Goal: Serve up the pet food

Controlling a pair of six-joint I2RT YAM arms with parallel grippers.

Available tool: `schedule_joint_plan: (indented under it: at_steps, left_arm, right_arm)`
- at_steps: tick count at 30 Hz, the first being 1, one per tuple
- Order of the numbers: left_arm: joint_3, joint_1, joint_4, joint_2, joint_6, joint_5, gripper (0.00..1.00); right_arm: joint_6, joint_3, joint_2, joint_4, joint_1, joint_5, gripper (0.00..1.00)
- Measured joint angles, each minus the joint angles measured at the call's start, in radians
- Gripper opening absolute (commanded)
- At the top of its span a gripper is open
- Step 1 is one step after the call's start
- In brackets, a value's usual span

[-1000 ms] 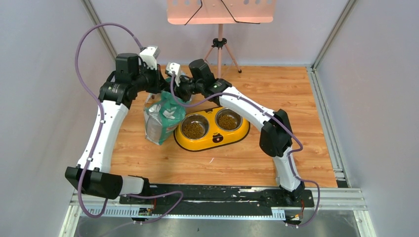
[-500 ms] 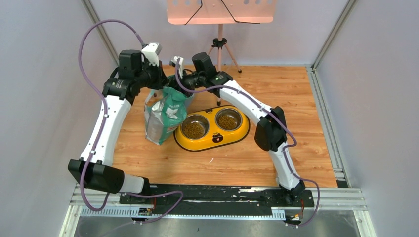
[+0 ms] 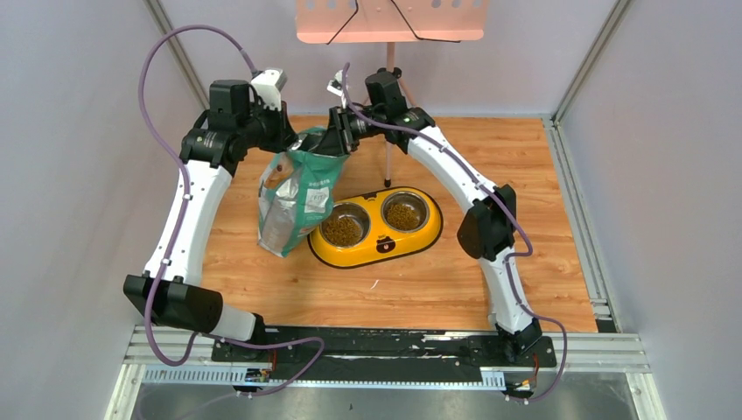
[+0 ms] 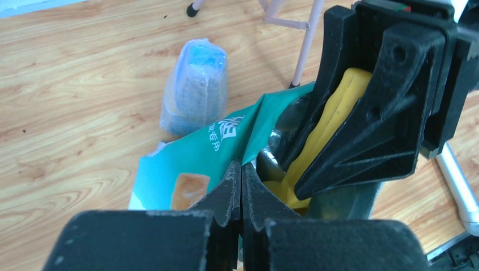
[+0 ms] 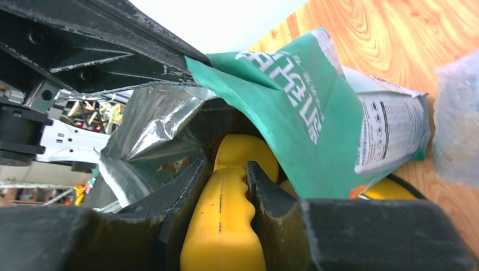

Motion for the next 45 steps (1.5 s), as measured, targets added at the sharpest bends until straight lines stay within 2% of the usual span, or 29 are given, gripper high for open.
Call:
schedule_joint_plan:
  at_steps: [10, 20, 35, 45]
  left_arm:
    - [0.014, 0.003, -0.014, 0.000, 0.066, 0.001, 0.00]
    - [0.085, 0.007, -0.096, 0.000, 0.167, 0.005, 0.00]
    - [0.156, 0.005, -0.195, 0.009, 0.342, 0.034, 0.00]
    - [0.212, 0.001, -0.240, 0.034, 0.372, 0.027, 0.00]
  right_arm:
    - [0.217, -0.005, -0.039, 0.000, -0.055, 0.087, 0.00]
    - [0.465, -0.019, -0.120, 0.021, -0.100, 0.189, 0.00]
    - [0.758, -0.075, -0.159, 0.021, -0.127, 0.306, 0.00]
    - [0.826, -0.114, -0.214, 0.052, -0.153, 0.328, 0.00]
